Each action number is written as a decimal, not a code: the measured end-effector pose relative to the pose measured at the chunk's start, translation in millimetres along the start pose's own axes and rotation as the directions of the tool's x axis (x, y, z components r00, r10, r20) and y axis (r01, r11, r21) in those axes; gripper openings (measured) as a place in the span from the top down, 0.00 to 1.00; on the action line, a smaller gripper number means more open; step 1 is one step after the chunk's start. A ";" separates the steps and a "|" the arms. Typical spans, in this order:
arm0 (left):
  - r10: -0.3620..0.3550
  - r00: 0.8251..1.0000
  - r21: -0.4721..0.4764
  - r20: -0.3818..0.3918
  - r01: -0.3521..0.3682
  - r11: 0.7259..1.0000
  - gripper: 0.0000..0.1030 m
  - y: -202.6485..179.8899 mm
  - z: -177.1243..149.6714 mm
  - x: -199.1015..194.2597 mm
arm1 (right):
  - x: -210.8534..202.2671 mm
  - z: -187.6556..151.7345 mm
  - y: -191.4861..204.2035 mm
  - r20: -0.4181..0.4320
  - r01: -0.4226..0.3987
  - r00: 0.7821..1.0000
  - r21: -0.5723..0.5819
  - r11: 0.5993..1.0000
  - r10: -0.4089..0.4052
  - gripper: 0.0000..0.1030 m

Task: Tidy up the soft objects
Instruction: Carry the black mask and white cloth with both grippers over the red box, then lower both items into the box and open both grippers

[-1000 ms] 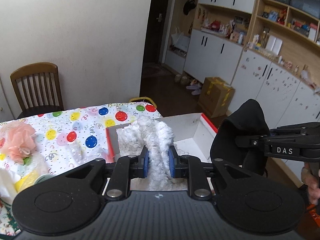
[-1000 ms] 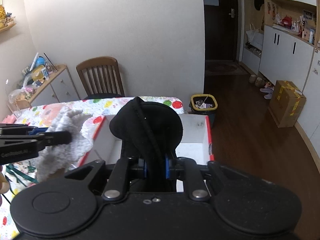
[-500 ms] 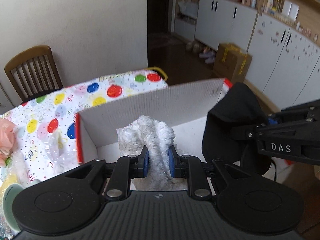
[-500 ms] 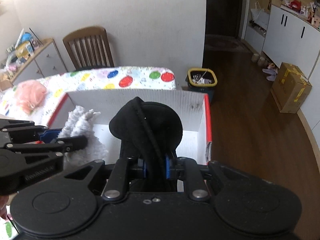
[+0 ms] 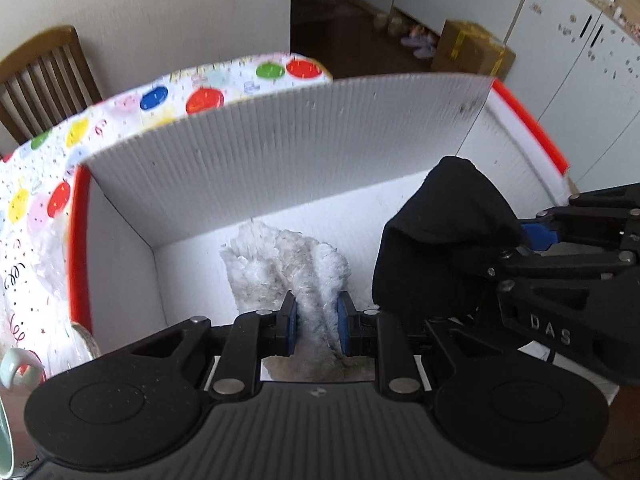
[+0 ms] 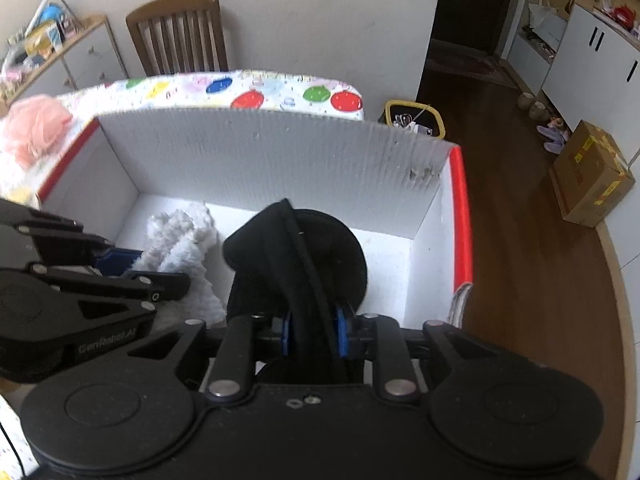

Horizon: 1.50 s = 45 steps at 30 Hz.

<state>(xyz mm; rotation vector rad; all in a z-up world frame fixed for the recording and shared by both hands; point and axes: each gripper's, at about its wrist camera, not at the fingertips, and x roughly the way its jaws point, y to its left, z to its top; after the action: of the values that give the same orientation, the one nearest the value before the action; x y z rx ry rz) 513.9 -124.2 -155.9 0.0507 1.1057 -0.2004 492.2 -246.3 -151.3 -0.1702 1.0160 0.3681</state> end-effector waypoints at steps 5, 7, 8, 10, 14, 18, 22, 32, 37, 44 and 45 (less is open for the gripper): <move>-0.009 0.999 -0.008 -0.042 0.008 1.000 0.81 1.4 3.7 8.7 | 2.4 0.0 -1.0 -0.007 -0.006 1.000 -0.001 1.000 0.006 0.78; -0.011 0.998 0.004 -0.063 0.011 1.000 0.81 0.5 6.0 12.2 | 2.9 0.8 -1.8 -0.013 -0.013 1.000 -0.005 1.000 0.013 0.76; -0.011 0.997 0.008 -0.070 0.011 1.000 0.81 0.5 7.5 14.4 | 3.7 1.3 -2.1 -0.019 -0.016 1.000 -0.010 1.000 0.015 0.75; -0.017 0.997 -0.004 -0.081 0.017 1.000 0.81 1.7 8.4 16.2 | 4.3 2.8 -1.8 -0.026 -0.023 0.999 -0.021 1.000 0.022 0.71; -0.022 0.995 -0.017 -0.097 0.021 1.000 0.80 4.1 11.1 17.7 | 3.5 5.3 -0.1 -0.035 -0.040 0.999 -0.036 0.999 0.039 0.63; -0.008 0.995 -0.006 -0.095 0.007 1.000 0.80 1.9 11.1 13.9 | -3.8 6.2 2.9 -0.027 -0.052 0.998 -0.055 0.997 0.050 0.54; 0.014 0.997 0.008 -0.080 -0.013 1.000 0.76 -0.9 9.8 7.0 | -14.5 7.8 3.4 -0.007 -0.051 0.999 -0.071 0.996 0.051 0.48; 0.008 0.999 0.017 -0.042 -0.007 1.000 0.71 -5.9 1.9 -11.3 | -45.9 0.5 -6.4 0.054 -0.075 0.995 -0.064 0.995 0.079 0.37; 0.015 1.000 0.020 0.003 -0.015 1.000 0.26 -8.4 -3.7 -30.6 | -68.7 -6.1 -9.8 0.103 -0.098 0.989 -0.061 0.993 0.104 0.29; -0.012 0.995 0.013 0.100 0.010 1.000 0.26 -12.4 -12.0 -70.2 | -102.2 -14.9 -15.9 0.170 -0.134 0.976 -0.025 0.991 0.136 0.19; -0.007 0.994 0.017 0.111 0.005 1.000 0.26 -13.5 -14.0 -76.4 | -106.9 -16.0 -15.3 0.179 -0.138 0.974 -0.024 0.990 0.140 0.17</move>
<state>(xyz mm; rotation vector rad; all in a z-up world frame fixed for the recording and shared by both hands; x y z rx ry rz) 466.0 -125.1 -93.3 0.0503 0.9931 -0.2151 434.8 -289.0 -68.8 -0.0742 0.8494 0.5077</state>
